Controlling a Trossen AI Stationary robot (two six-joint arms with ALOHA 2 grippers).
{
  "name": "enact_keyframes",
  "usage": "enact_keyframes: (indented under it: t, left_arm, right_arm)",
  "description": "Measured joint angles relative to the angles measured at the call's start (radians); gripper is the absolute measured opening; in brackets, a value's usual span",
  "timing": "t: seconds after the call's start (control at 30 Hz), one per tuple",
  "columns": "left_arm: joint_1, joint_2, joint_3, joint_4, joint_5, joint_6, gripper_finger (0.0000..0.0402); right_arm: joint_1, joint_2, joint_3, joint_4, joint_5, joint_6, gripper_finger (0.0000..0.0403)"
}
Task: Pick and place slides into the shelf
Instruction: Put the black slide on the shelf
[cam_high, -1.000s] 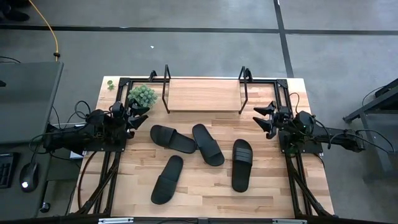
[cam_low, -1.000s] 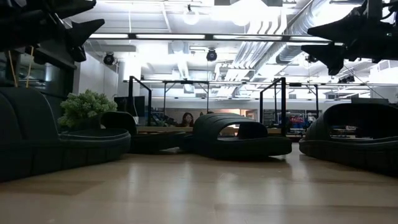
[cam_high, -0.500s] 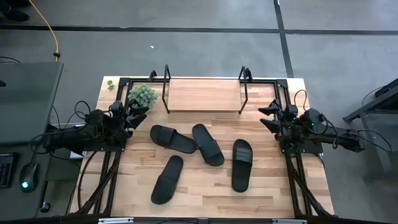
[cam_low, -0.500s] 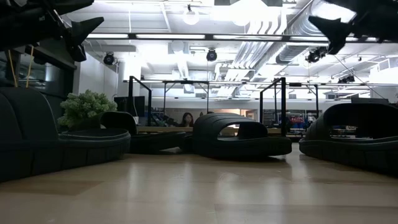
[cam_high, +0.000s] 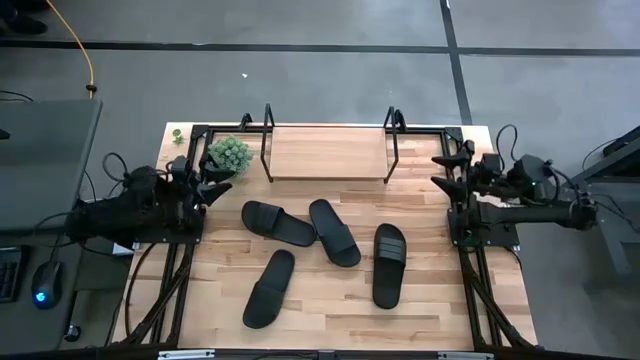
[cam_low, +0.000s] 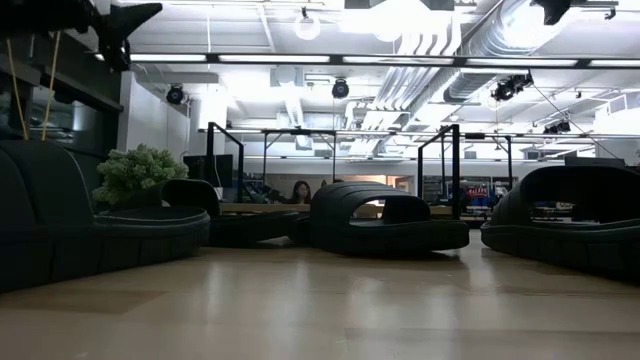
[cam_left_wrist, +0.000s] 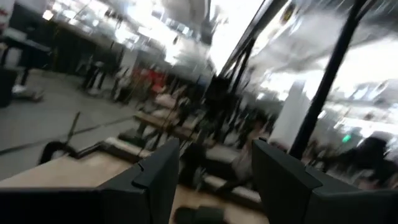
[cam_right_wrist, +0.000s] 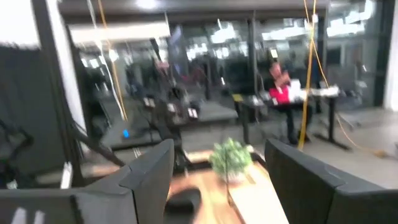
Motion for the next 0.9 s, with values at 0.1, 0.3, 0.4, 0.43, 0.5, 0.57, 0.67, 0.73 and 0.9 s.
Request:
enact_keyframes:
  t: [0.1,0.3,0.4,0.43,0.5,0.57,0.67,0.73,0.9]
  left_arm:
    - [0.0,0.074,0.09,-0.093,-0.012,0.039,0.0184]
    - [0.0,0.265,0.223,-0.103,-0.064,0.089,0.0184]
    - [0.0,0.363,0.305,-0.118,-0.053,0.101,0.0184]
    - [0.0,0.395,0.332,-0.134,-0.043,0.103,0.0184]
    - [0.0,0.451,0.384,-0.185,-0.034,0.112,0.0184]
    - [0.0,0.5,0.424,-0.221,-0.034,0.127,0.0184]
    - [0.0,0.553,0.463,-0.244,-0.032,0.155,0.0184]
    - [0.0,0.573,0.474,-0.248,-0.027,0.165,0.0184]
    - [0.0,0.586,0.475,-0.267,-0.03,0.164,0.0184]
  right_arm:
    - [0.007,0.098,0.115,-0.116,0.05,-0.005,0.0243]
    - [0.043,0.324,0.339,-0.304,0.133,-0.021,0.0243]
    - [0.08,0.437,0.468,-0.436,0.187,-0.011,0.0243]
    - [0.096,0.477,0.511,-0.486,0.213,0.003,0.0243]
    - [0.136,0.55,0.586,-0.583,0.269,0.034,0.0243]
    - [0.186,0.621,0.649,-0.683,0.332,0.063,0.0243]
    - [0.275,0.714,0.72,-0.813,0.435,0.142,0.0243]
    - [0.337,0.767,0.754,-0.882,0.481,0.209,0.0243]
    - [0.505,0.888,0.787,-0.996,0.57,0.379,0.0243]
